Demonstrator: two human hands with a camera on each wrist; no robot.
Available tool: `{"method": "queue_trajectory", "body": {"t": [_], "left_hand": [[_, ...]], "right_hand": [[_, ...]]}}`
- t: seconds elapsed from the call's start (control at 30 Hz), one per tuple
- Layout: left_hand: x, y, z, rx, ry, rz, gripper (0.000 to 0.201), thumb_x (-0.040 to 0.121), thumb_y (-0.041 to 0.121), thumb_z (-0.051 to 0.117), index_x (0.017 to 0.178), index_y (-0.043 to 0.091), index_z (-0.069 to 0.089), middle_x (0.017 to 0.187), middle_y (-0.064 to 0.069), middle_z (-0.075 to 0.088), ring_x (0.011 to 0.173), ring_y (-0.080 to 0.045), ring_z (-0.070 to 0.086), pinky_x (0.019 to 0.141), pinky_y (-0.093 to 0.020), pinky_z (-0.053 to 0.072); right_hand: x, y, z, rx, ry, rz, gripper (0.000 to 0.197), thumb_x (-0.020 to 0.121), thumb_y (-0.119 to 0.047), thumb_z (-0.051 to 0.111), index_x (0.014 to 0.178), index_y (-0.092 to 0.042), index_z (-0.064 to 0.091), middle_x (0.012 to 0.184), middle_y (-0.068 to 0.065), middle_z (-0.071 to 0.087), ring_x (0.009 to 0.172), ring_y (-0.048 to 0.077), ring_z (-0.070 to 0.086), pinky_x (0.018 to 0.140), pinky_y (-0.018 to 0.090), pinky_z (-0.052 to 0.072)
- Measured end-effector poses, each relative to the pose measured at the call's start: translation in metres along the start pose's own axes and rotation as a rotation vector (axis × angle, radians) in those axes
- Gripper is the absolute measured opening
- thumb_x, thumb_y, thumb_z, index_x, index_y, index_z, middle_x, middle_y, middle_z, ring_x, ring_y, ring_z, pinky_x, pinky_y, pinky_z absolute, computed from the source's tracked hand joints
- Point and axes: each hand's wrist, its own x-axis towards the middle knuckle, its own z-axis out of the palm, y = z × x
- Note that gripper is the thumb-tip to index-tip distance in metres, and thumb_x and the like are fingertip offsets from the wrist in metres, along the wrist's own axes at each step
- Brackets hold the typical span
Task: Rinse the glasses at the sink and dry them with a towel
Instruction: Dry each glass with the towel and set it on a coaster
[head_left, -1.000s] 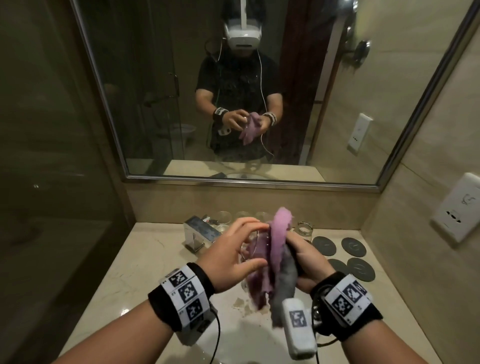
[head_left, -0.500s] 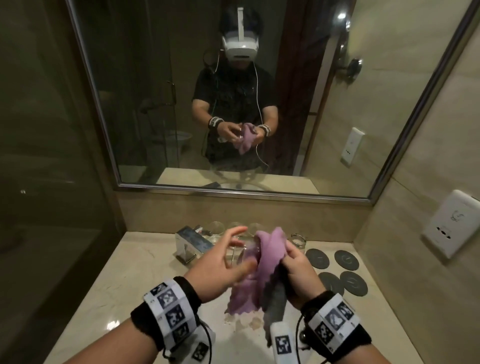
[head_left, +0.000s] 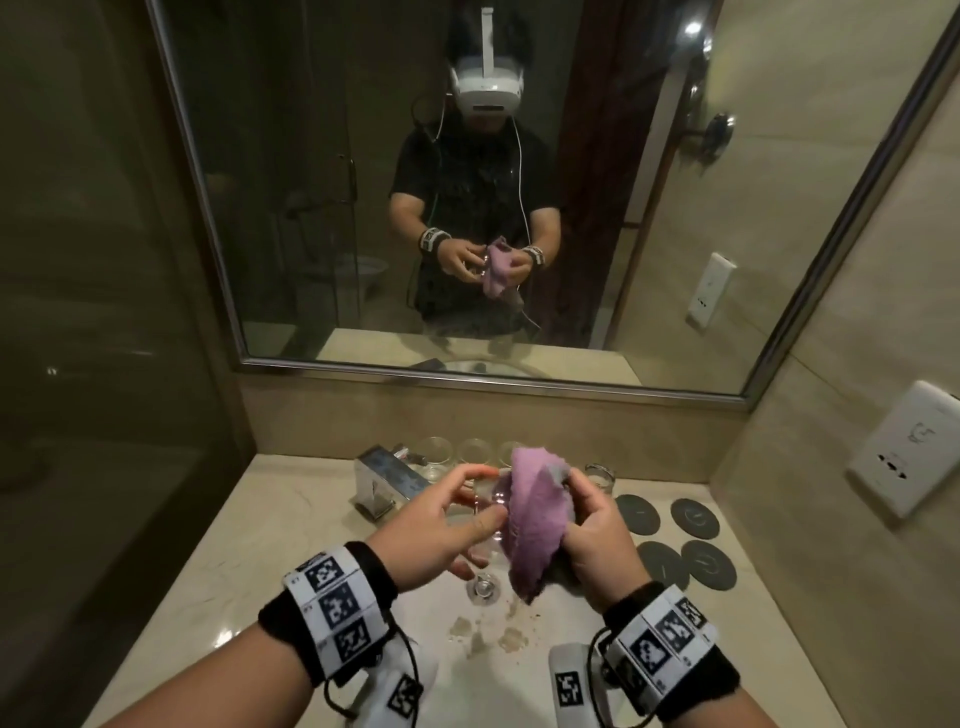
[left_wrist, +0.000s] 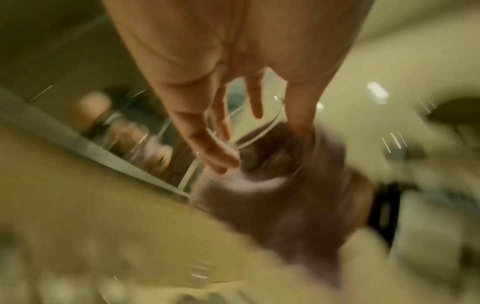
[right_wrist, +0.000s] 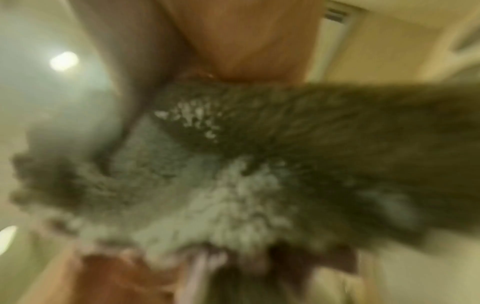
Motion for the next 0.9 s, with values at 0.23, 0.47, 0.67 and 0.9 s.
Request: {"method": "queue_trajectory", "body": {"t": [0.23,0.47,0.67,0.9], "left_hand": [[-0.006,-0.009,0.003,0.379,0.044,0.316,0.065,0.08,0.039,0.075,0.135,0.044,0.04,0.134,0.016,0.042,0.095,-0.003,0.061,0.075,-0.015,0.052],[-0.007,-0.002,0.004,0.253,0.047,0.232,0.059,0.08,0.031,0.077,0.131,0.032,0.047,0.129,0.008,0.051,0.093,-0.006,0.064,0.082,-0.024,0.055],[-0.006,-0.002,0.003,0.172,0.032,0.167,0.065,0.077,0.047,0.071,0.134,0.045,0.039,0.133,0.011,0.046,0.099,-0.012,0.064,0.08,-0.024,0.056],[-0.005,-0.003,0.004,0.393,0.035,0.383,0.059,0.079,0.029,0.078,0.126,0.042,0.047,0.13,0.012,0.048,0.097,-0.002,0.06,0.082,-0.018,0.052]], "right_hand": [[0.005,0.004,0.007,0.26,-0.015,0.238,0.05,0.09,-0.029,0.063,0.122,0.008,0.054,0.125,0.041,0.051,0.113,0.054,0.053,0.1,0.064,0.041],[0.005,0.003,0.011,0.259,-0.027,0.156,0.045,0.089,-0.029,0.062,0.122,-0.001,0.054,0.114,0.027,0.063,0.1,0.045,0.06,0.092,0.056,0.048],[0.001,0.001,0.005,0.188,-0.047,0.115,0.023,0.082,-0.026,0.069,0.097,-0.009,0.067,0.107,0.031,0.063,0.091,0.041,0.061,0.085,0.055,0.05],[0.003,-0.005,0.015,0.196,-0.058,0.184,0.03,0.101,-0.029,0.044,0.09,-0.004,0.056,0.087,0.019,0.062,0.073,0.029,0.06,0.063,0.039,0.054]]}}
